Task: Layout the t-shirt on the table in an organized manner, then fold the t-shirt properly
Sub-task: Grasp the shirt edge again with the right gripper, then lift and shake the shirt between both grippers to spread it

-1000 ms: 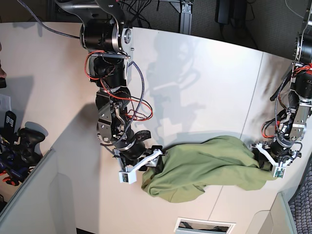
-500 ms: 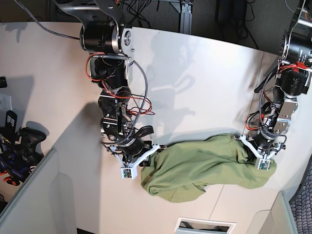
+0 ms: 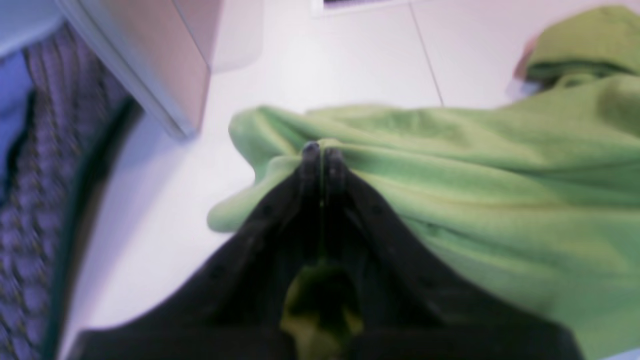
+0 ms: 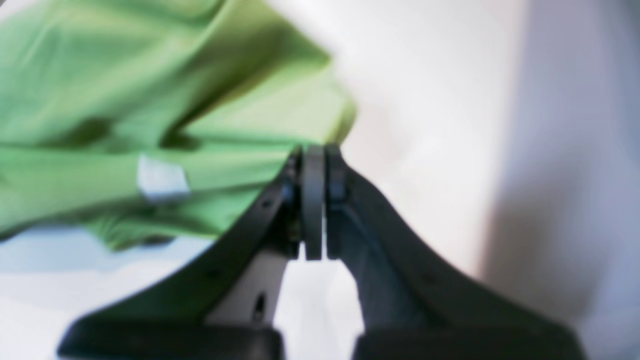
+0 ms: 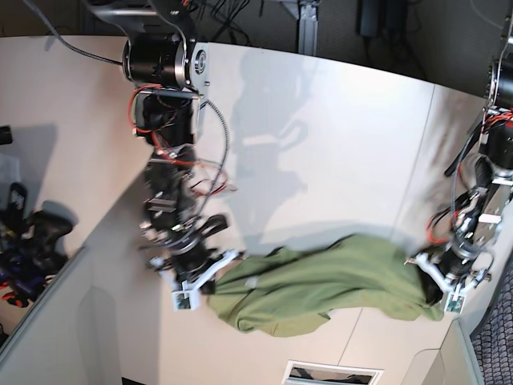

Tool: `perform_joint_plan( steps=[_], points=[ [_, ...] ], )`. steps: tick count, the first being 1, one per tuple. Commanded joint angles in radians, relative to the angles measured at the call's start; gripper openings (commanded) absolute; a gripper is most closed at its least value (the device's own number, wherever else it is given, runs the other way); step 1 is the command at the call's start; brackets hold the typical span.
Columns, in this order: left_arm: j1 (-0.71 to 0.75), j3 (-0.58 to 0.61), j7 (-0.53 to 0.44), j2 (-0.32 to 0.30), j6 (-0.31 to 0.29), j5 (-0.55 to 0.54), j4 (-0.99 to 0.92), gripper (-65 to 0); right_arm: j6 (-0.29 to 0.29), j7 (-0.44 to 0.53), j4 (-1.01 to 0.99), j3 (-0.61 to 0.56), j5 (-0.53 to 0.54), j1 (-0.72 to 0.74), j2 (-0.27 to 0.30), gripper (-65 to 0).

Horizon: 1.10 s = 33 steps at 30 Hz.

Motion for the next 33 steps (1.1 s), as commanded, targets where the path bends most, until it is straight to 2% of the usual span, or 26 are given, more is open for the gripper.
perform_joint_plan(
  steps=[1, 6, 13, 17, 23, 27, 30, 31, 32, 33],
  points=[
    [-0.035, -0.002, -0.016, -0.026, 0.0, -0.014, 0.043, -65.0, 0.0, 0.009, 0.05, 0.0, 0.031, 0.039, 0.012, -65.0],
    [-0.035, -0.002, 0.013, -0.093, 0.001, -0.044, 0.171, -65.0, 0.001, -0.114, 0.211, 0.0, 0.132, 0.039, 0.039, -65.0],
    [-0.035, -0.003, 0.086, -0.166, 0.005, -0.044, 0.341, -65.0, 0.003, -0.19, 0.386, 0.0, 0.204, 0.042, 0.05, -65.0],
    [-0.034, -0.003, 0.146, -0.21, 0.098, -0.044, 0.451, -65.0, 0.003, -0.225, 0.456, 0.0, 0.225, 0.042, 0.05, -65.0],
    [-0.034, -0.003, 0.246, -0.231, 0.105, -0.043, 0.534, -65.0, 0.003, -0.273, 0.431, 0.0, 0.248, 0.039, 0.047, -65.0],
    [-0.016, -0.003, 0.262, -0.226, 0.101, -0.044, 0.535, -65.0, 0.003, -0.265, 0.329, 0.0, 0.286, 0.039, 0.043, -65.0],
    [-0.01, -0.003, 0.264, -0.22, 0.096, -0.043, 0.537, -65.0, 0.003, -0.224, 0.219, 0.0, 0.308, 0.038, 0.03, -37.6],
    [-0.009, -0.003, 0.265, -0.217, 0.077, -0.044, 0.544, -65.0, 0.003, -0.194, 0.177, 0.0, 0.307, 0.038, 0.027, -31.3],
    [-0.006, -0.003, 0.264, -0.215, 0.051, -0.044, 0.558, -65.0, 0.003, -0.163, 0.135, 0.0, 0.308, 0.038, 0.027, -28.1],
    [0.001, -0.003, 0.264, -0.214, 0.019, -0.05, 0.581, -65.0, 0.003, -0.134, 0.094, 0.0, 0.308, 0.038, 0.025, -27.5]
  ],
)
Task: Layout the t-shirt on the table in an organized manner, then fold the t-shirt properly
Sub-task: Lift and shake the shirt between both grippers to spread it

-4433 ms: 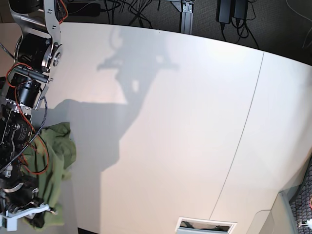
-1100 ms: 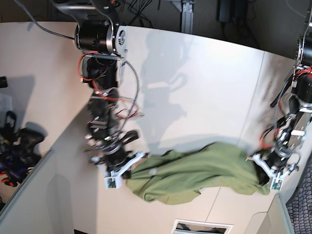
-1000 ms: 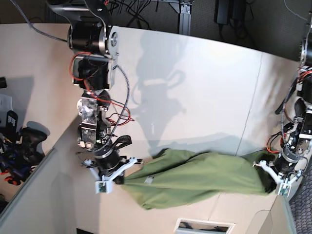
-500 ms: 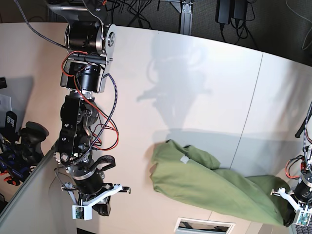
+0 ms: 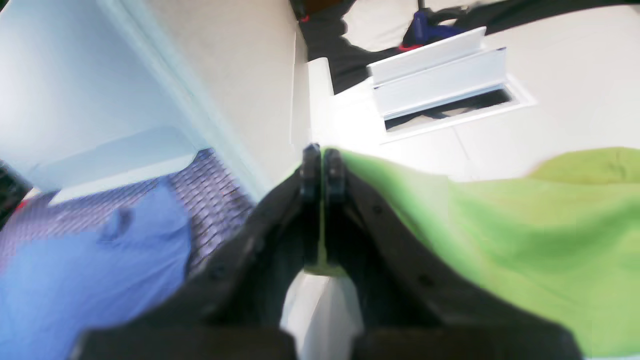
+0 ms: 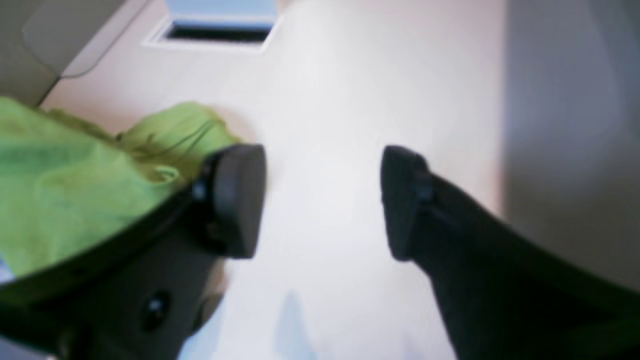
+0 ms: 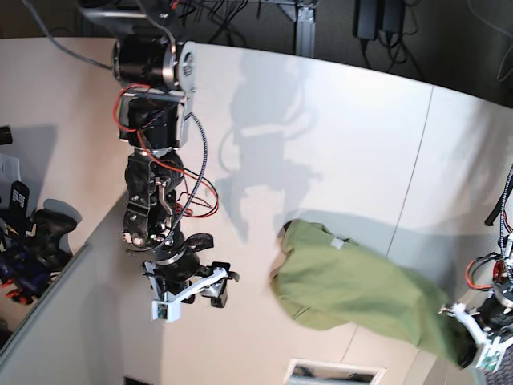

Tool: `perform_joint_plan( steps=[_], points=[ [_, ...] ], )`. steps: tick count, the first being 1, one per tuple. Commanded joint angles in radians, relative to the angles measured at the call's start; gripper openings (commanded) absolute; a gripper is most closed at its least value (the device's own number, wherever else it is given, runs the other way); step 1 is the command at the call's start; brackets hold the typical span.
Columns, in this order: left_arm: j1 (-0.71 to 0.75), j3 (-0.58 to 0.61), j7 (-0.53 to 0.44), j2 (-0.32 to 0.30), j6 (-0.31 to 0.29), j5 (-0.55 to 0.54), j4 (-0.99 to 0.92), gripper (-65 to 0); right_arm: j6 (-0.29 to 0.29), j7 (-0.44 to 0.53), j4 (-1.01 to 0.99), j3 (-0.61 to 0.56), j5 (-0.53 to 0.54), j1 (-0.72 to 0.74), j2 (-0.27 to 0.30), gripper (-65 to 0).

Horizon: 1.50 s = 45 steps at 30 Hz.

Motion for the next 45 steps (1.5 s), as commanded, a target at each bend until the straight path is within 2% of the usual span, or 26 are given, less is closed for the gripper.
perform_joint_plan(
  steps=[1, 3, 5, 13, 16, 21, 23, 27, 30, 36, 38, 40, 43, 45],
  points=[
    [-0.024, -0.008, -0.027, -0.011, -0.034, -0.021, 0.053, -65.0, 0.003, 0.048, -0.019, 0.001, 0.004, 0.037, 0.005, -27.5],
    [0.001, -0.008, -0.027, -0.011, -0.065, -0.034, 0.13, -65.0, 0.003, 0.076, -0.08, 0.001, 0.004, 0.029, -0.004, -27.5],
    [0.023, -0.008, -0.026, -0.011, -0.064, -0.034, 0.195, -65.0, 0.003, 0.082, -0.119, 0.001, 0.004, 0.017, -0.027, -27.5],
    [0.034, -0.008, 0.015, -0.009, -0.06, -0.033, 0.227, -65.0, 0.004, 0.151, -0.133, -0.004, -0.006, -0.042, -0.175, -27.5],
    [0.034, -0.008, 0.034, -0.009, -0.06, -0.034, 0.227, -65.0, 0.013, 0.209, -0.147, -0.042, -0.024, -0.045, -0.176, -27.5],
    [0.051, -0.008, 0.058, -0.014, -0.06, -0.035, 0.227, -65.0, 0.009, 0.214, -0.224, -0.093, -0.05, -0.044, -0.176, -28.3],
    [0.057, -0.008, 0.058, -0.014, -0.06, -0.04, 0.227, -65.0, 0.008, 0.246, -0.262, -0.11, -0.081, -0.045, -0.176, -37.0],
    [0.058, -0.008, 0.054, 0.0, -0.06, -0.045, 0.227, -65.0, 0.016, 0.369, -0.305, -0.115, -0.19, -0.045, -0.176, -64.9],
    [0.06, -0.008, 0.055, 0.011, -0.061, -0.046, 0.227, -65.0, 0.019, 0.423, -0.302, -0.115, -0.253, -0.044, -0.176, -65.0],
    [0.061, -0.008, 0.05, 0.002, -0.057, -0.043, 0.227, -65.0, 0.02, 0.422, -0.231, -0.115, -0.335, -0.045, -0.169, -65.0],
    [0.061, -0.008, 0.04, -0.002, -0.039, -0.028, 0.227, -65.0, 0.022, 0.421, -0.174, -0.115, -0.337, -0.045, -0.159, -65.0],
    [0.061, -0.01, 0.039, -0.005, 0.015, 0.003, 0.227, -65.0, 0.023, 0.403, -0.098, -0.115, -0.336, -0.045, -0.143, -65.0],
    [0.061, -0.01, 0.04, -0.027, 0.092, 0.053, 0.227, -65.0, 0.023, 0.319, 0.038, -0.115, -0.328, -0.045, -0.11, -65.0],
    [0.061, -0.013, 0.04, -0.053, 0.171, 0.103, 0.227, -65.0, 0.023, 0.254, 0.137, -0.115, -0.281, -0.045, -0.082, -65.0]
  ],
)
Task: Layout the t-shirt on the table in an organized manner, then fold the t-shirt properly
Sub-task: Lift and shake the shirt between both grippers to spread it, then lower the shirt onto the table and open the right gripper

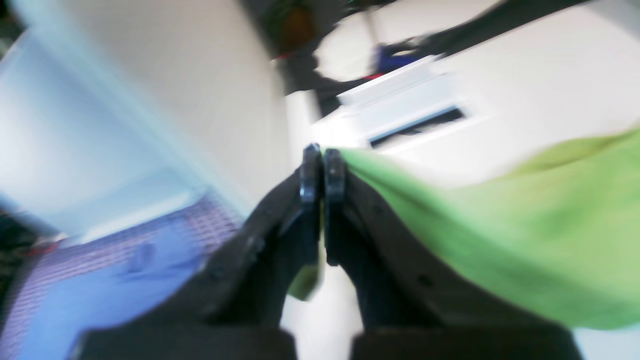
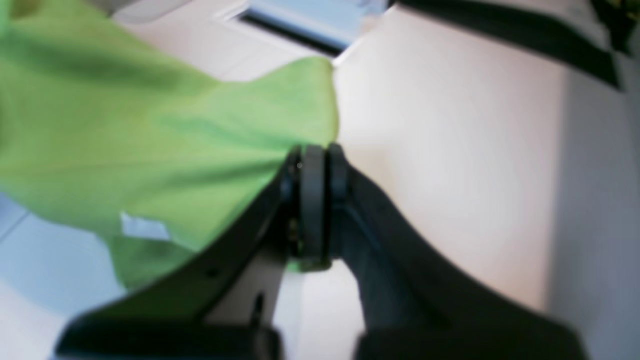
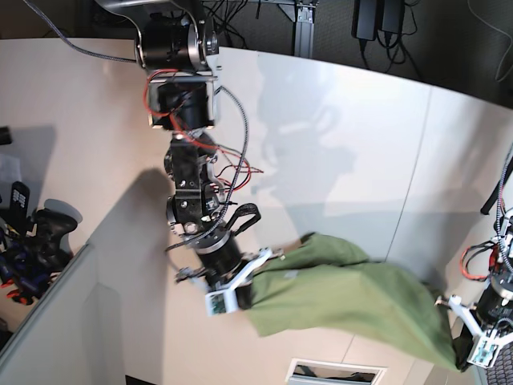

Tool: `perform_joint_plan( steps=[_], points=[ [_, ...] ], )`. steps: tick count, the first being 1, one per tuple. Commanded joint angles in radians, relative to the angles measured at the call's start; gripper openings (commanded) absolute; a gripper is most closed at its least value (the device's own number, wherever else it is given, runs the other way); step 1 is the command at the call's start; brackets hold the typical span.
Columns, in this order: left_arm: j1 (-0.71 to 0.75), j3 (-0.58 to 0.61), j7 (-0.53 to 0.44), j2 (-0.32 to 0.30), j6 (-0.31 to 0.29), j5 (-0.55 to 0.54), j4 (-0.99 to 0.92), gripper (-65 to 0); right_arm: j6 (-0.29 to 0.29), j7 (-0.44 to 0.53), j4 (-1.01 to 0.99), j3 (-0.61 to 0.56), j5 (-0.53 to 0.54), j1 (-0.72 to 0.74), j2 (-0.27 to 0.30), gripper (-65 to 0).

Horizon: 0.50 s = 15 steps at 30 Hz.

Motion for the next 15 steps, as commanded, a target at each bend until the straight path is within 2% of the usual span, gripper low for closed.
perform_joint_plan(
  steps=[1, 4, 10, 12, 15],
  points=[
    [-0.031, -0.021, -0.027, -0.032, 0.059, 0.026, 0.015, -65.0, 0.001, 0.011, 0.069, 0.0, 0.039, 0.039, 0.012, -65.0],
    [-0.031, -0.064, -0.026, -0.054, 0.109, 0.044, 0.015, -65.0, 0.001, -0.088, 0.201, 0.001, 0.107, 0.044, 0.056, -65.0],
    [-0.031, -0.163, 0.01, -0.056, 0.111, 0.023, 0.015, -65.0, 0.0, -0.23, 0.367, 0.01, 0.15, 0.044, 0.092, -65.0],
    [-0.031, -0.166, 0.027, -0.061, 0.094, 0.016, 0.015, -65.0, 0.0, -0.239, 0.387, 0.022, 0.15, 0.044, 0.092, -65.0],
    [-0.03, -0.166, 0.026, -0.061, 0.038, 0.014, 0.015, -65.0, 0.0, -0.236, 0.388, 0.044, 0.149, 0.046, 0.092, -65.0]
  ],
)
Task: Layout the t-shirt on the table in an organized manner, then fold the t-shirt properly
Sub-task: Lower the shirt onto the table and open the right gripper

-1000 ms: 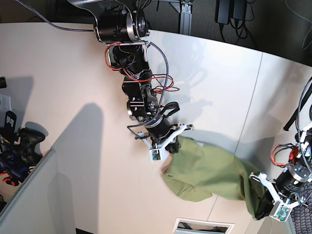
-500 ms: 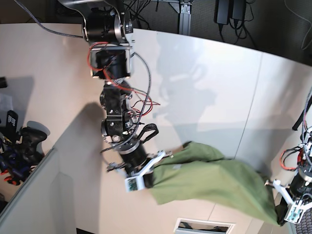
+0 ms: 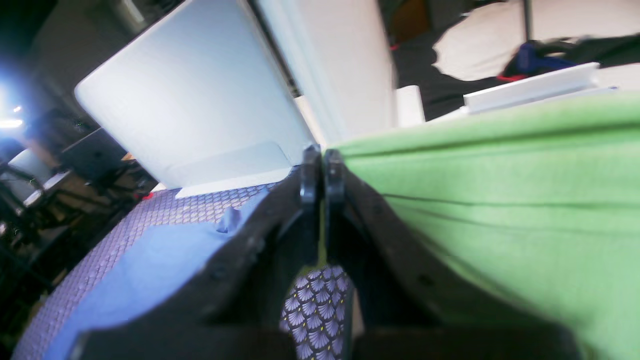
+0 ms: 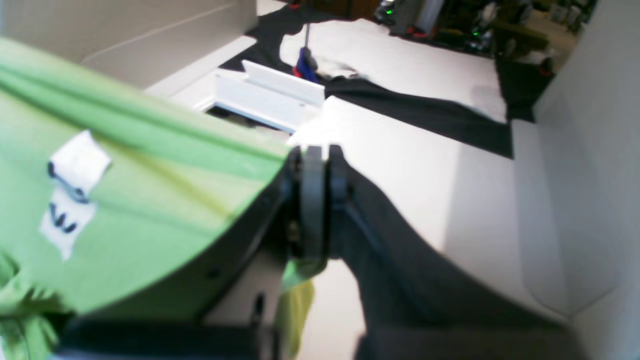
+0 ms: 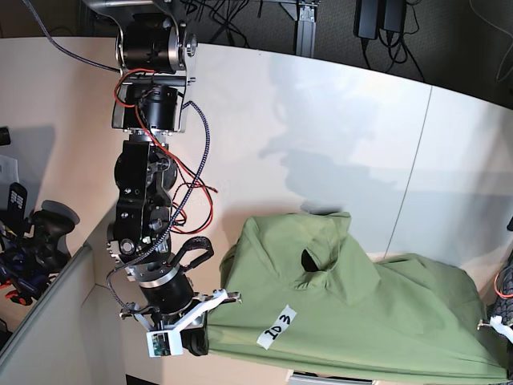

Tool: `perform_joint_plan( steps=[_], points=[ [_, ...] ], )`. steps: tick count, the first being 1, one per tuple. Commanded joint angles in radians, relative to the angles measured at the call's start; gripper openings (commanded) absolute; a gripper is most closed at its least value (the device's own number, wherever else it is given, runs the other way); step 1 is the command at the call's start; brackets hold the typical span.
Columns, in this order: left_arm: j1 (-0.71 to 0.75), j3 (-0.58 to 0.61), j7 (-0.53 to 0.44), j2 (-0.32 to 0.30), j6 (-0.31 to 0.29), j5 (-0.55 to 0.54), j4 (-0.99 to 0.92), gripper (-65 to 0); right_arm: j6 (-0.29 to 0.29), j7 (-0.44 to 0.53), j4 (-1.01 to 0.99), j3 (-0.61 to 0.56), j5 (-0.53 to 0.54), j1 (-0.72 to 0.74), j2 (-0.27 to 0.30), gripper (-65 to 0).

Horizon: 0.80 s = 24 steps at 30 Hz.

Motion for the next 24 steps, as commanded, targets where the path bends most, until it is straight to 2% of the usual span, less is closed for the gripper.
perform_joint_plan(
  steps=[1, 5, 10, 12, 13, 16, 18, 21, 24],
  points=[
    [-0.029, -0.014, -0.021, -0.022, -0.014, -0.001, 0.015, -65.0, -0.011, 0.025, 0.018, 0.014, 0.0, 0.034, 0.006, -65.0],
    [-0.03, -0.013, -0.032, -0.013, -0.089, -0.045, -0.015, -65.0, -0.011, 0.025, -0.018, 0.036, -0.01, 0.033, 0.006, -65.0],
    [-0.03, -0.012, -0.123, 0.036, -0.145, -0.056, -0.19, -65.0, -0.011, 0.059, -0.151, 0.037, -0.037, 0.034, 0.006, -65.0],
    [-0.031, -0.012, -0.155, 0.064, -0.177, -0.056, -0.277, -58.7, -0.011, 0.102, -0.206, 0.037, -0.037, 0.032, 0.006, -65.0],
    [-0.03, -0.012, -0.161, 0.076, -0.187, -0.056, -0.313, -55.0, -0.011, 0.122, -0.23, 0.037, -0.037, 0.032, 0.006, -62.3],
    [-0.029, -0.012, -0.163, 0.1, -0.187, -0.055, -0.378, -48.9, -0.011, 0.154, -0.273, 0.037, -0.037, 0.032, 0.006, -39.4],
    [-0.026, -0.012, -0.147, 0.096, -0.174, -0.055, -0.383, -45.8, -0.011, 0.158, -0.278, 0.038, -0.037, 0.032, 0.008, -30.9],
    [-0.027, -0.013, -0.105, 0.068, -0.167, -0.064, -0.359, -38.8, -0.029, 0.159, -0.277, 0.038, -0.037, 0.033, 0.021, -30.0],
    [-0.027, -0.015, -0.079, 0.035, -0.166, -0.093, -0.315, -38.1, -0.101, 0.16, -0.277, 0.051, -0.037, 0.032, 0.033, -30.0]
  ],
)
